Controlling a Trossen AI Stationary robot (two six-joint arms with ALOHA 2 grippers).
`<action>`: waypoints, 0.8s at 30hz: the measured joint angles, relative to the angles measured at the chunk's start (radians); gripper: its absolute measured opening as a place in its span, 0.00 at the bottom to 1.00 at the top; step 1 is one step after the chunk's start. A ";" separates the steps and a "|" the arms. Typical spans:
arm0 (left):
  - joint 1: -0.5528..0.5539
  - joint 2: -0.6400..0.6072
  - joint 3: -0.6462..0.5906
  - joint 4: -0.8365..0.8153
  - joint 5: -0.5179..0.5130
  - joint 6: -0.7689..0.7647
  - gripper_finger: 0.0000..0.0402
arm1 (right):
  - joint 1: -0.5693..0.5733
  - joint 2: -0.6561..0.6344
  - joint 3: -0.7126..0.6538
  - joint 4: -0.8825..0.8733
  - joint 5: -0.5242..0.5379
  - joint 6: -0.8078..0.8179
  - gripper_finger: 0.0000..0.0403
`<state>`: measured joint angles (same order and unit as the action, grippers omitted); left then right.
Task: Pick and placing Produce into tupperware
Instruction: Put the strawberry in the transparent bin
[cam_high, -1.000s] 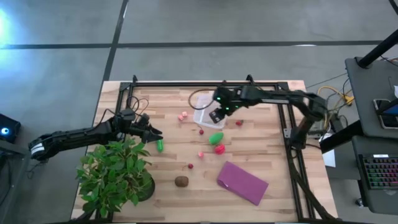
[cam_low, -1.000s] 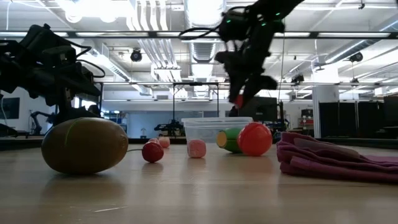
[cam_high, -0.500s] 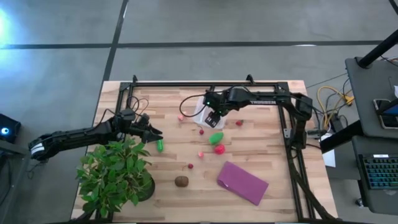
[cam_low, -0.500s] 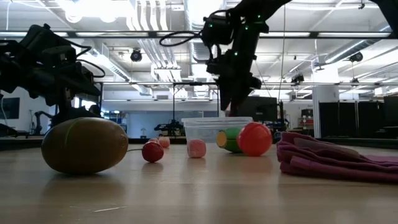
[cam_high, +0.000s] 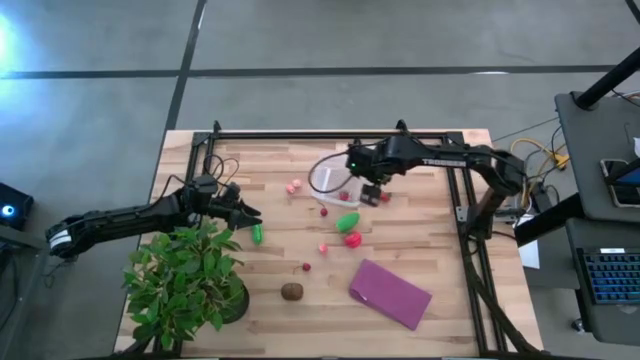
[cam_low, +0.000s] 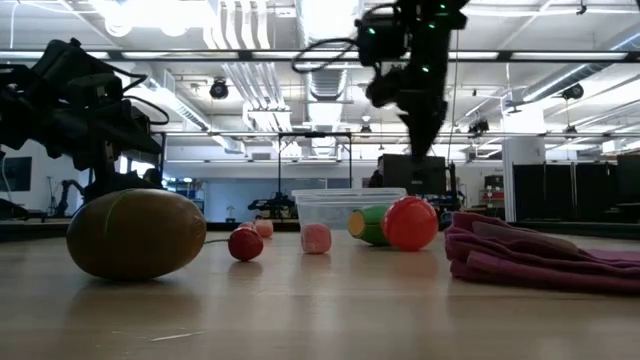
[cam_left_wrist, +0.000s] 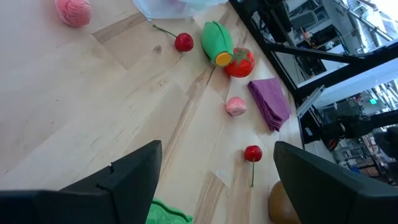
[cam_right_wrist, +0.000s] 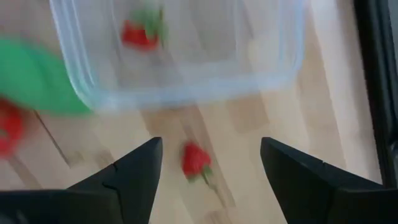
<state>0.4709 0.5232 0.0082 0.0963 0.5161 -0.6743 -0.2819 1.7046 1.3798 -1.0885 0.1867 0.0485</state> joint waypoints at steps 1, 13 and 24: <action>0.000 0.000 0.000 0.000 0.000 0.000 0.73 | -0.007 -0.014 -0.031 0.000 -0.002 -0.020 0.65; 0.000 0.000 0.000 0.000 0.000 0.000 0.73 | -0.039 -0.034 -0.291 0.175 -0.010 -0.186 0.64; 0.000 0.000 0.000 0.000 0.000 0.000 0.73 | -0.039 -0.070 -0.425 0.328 -0.002 -0.400 0.64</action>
<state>0.4709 0.5232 0.0082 0.0963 0.5163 -0.6743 -0.3214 1.6348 0.9551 -0.7609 0.1846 -0.3512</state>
